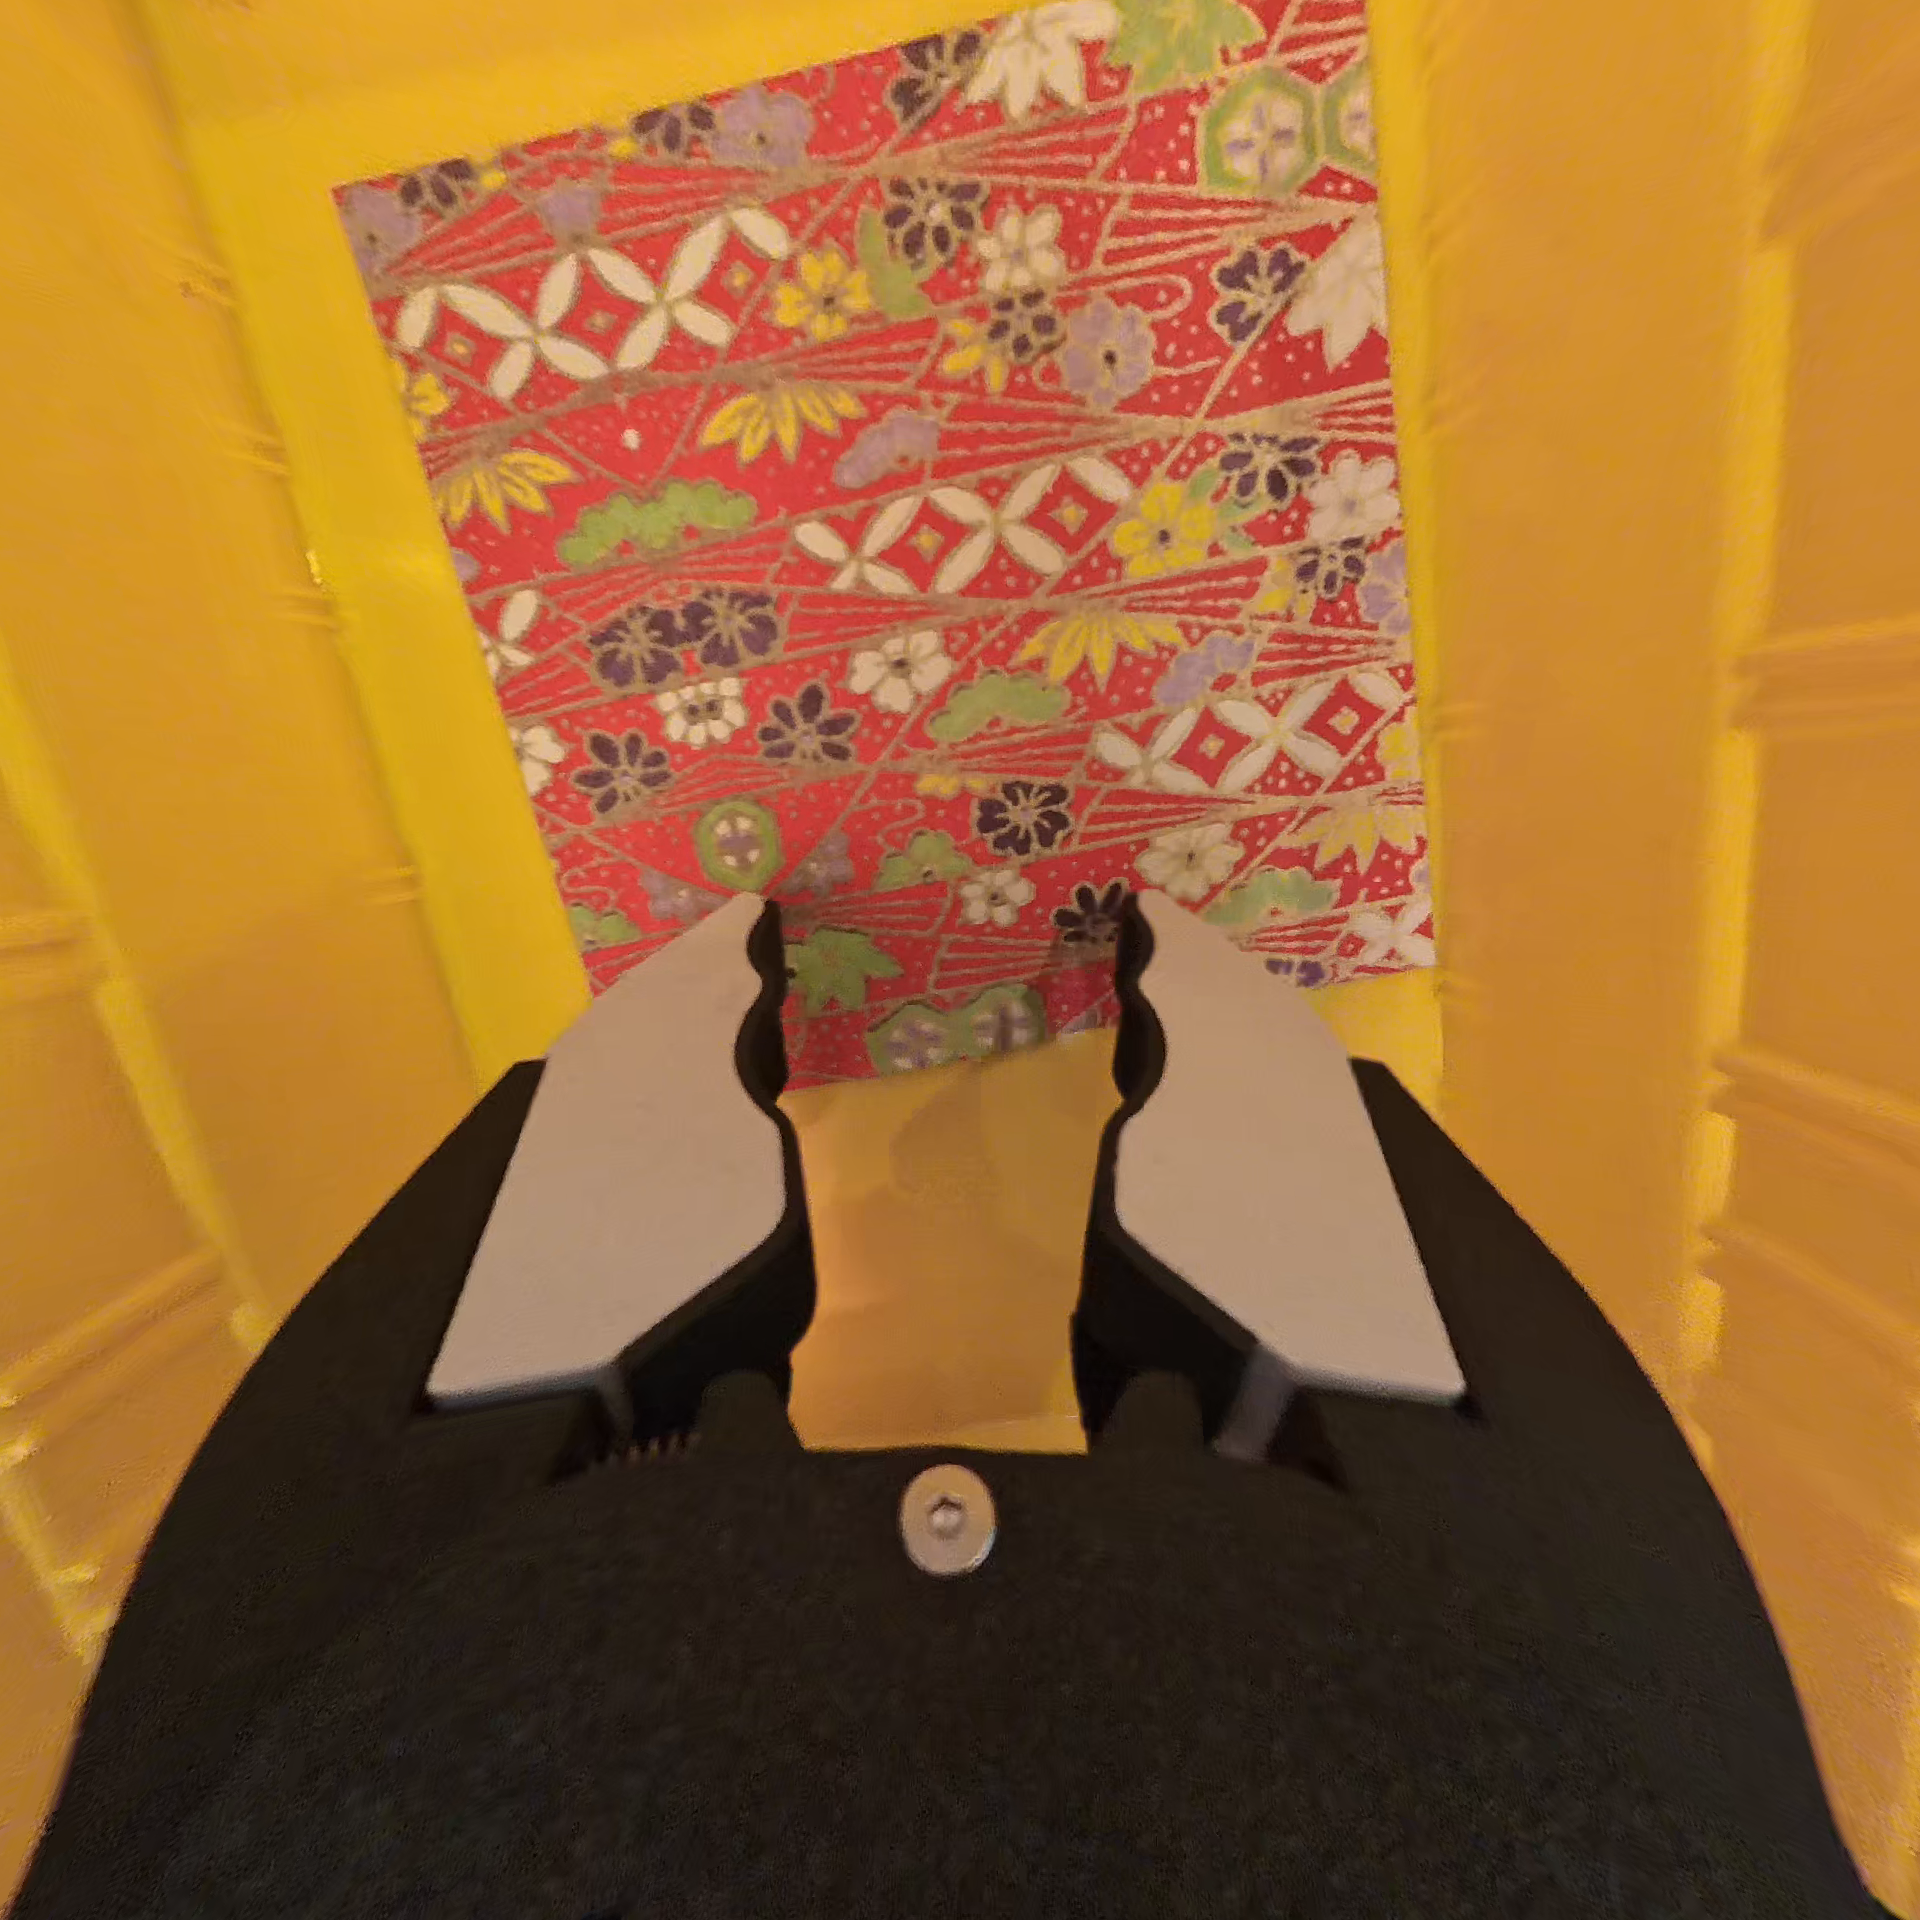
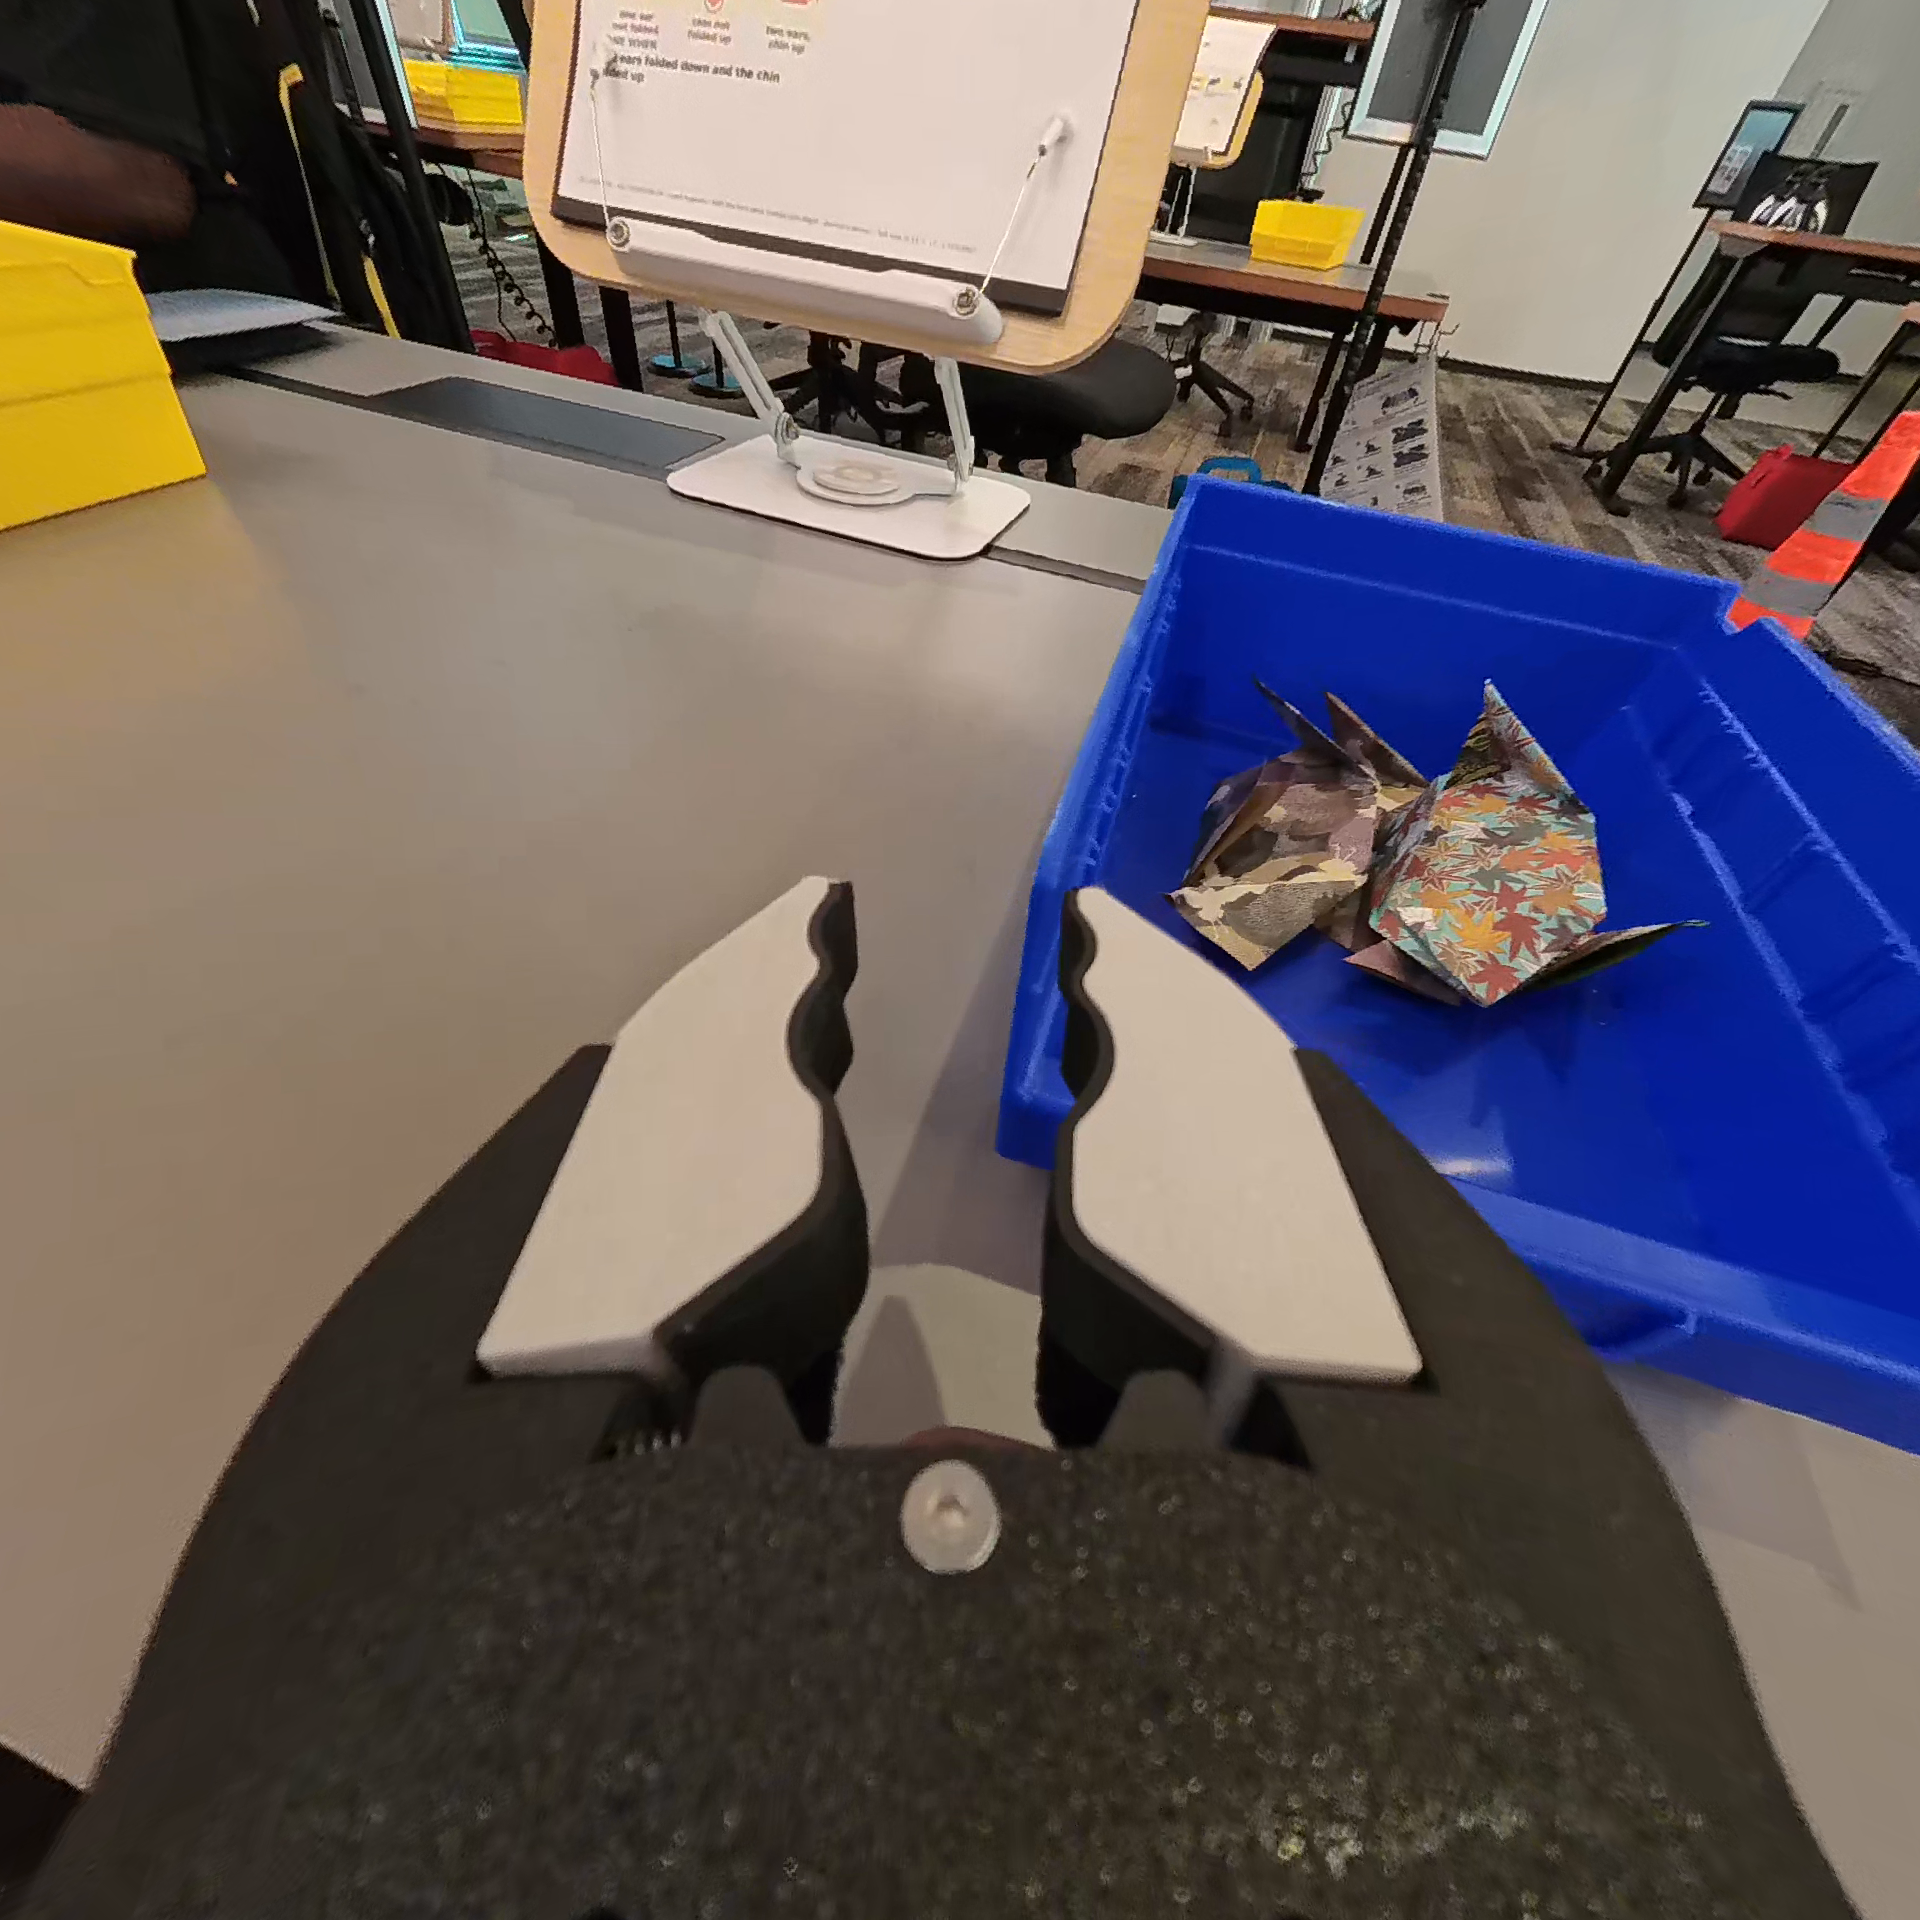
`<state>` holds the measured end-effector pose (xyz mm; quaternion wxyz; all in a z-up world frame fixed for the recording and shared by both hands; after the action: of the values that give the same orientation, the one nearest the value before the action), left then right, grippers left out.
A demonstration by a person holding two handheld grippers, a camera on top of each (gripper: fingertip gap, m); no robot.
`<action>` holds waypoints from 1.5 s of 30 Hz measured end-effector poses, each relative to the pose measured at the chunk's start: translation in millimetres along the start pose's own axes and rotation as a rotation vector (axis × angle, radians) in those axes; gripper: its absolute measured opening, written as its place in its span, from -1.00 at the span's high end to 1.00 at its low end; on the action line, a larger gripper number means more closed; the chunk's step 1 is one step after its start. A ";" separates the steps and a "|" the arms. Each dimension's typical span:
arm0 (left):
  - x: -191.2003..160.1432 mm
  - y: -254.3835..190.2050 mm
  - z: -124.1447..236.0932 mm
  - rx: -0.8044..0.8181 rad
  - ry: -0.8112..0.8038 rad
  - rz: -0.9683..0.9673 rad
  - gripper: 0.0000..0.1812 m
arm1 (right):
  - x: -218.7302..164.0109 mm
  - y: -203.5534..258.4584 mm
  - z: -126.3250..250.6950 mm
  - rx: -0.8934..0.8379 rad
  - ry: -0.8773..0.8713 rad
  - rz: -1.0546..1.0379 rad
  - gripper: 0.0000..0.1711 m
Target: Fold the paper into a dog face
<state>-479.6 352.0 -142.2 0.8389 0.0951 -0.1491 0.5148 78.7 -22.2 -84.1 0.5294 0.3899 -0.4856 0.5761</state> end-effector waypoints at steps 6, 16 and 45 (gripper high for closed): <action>-3.8 -0.5 2.8 -0.017 0.020 0.005 0.00 | -0.4 1.5 -1.0 0.010 0.004 -0.003 0.57; -7.3 -5.6 -10.3 -0.003 0.099 0.018 -0.54 | -3.4 3.9 -2.8 0.020 0.026 -0.003 0.57; -4.3 -39.0 119.5 -1.337 -0.367 0.250 0.35 | 25.1 26.7 -3.7 0.027 -0.025 0.124 0.58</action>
<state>-464.8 293.4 -31.9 0.6132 -0.3736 -0.5824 0.3811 49.2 -12.0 -64.6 0.4815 0.3732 -0.5076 0.6092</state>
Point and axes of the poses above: each gripper's, where its closed fingertips meet, z back along the fingers, x out of its top, y = z × x across the jaws, the point moved 5 cm from there along z, back along the fingers, and after that the axes turned 3 degrees about z, right-handed, at the moved point
